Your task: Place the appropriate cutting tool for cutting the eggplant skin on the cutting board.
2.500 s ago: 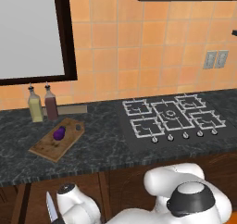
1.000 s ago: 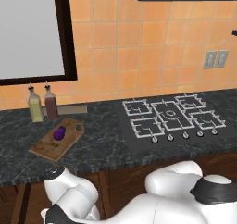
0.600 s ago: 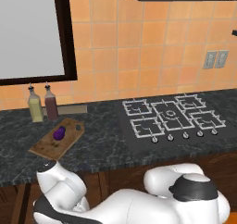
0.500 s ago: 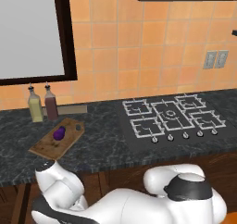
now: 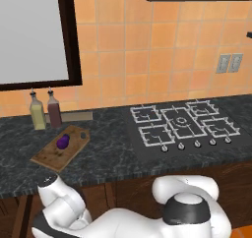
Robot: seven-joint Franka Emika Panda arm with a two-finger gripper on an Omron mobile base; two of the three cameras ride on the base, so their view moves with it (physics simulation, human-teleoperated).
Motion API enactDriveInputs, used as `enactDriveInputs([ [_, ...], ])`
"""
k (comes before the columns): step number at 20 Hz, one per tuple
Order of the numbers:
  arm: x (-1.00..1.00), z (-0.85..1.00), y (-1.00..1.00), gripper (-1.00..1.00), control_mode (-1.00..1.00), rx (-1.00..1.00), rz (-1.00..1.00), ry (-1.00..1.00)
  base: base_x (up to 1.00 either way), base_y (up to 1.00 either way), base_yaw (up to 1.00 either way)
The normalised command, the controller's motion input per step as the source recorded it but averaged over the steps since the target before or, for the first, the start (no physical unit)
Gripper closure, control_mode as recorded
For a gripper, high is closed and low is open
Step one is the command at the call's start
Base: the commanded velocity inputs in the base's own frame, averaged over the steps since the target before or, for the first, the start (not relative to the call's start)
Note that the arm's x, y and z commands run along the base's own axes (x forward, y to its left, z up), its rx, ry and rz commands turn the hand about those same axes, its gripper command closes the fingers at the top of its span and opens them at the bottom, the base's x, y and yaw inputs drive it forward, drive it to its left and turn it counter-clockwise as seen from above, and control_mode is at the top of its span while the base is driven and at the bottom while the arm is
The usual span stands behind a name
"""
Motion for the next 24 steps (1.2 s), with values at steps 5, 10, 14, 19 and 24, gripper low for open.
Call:
enactDriveInputs([
  [5,0.23,-0.49,-0.03,-1.0,-1.0,0.03,0.0,0.0,0.0,0.0,0.0],
  [10,0.46,-0.37,0.13,-1.0,-1.0,0.0,0.0,0.0,0.0,0.0,0.0],
  [14,0.35,-0.44,0.06,-1.0,-1.0,0.0,0.0,0.0,0.0,0.0,0.0],
  [19,0.21,-0.54,0.02,-1.0,-1.0,0.0,0.0,0.0,0.0,0.0,0.0],
  [24,0.1,-0.56,0.02,1.0,-1.0,0.0,0.0,0.0,0.0,0.0,0.0],
])
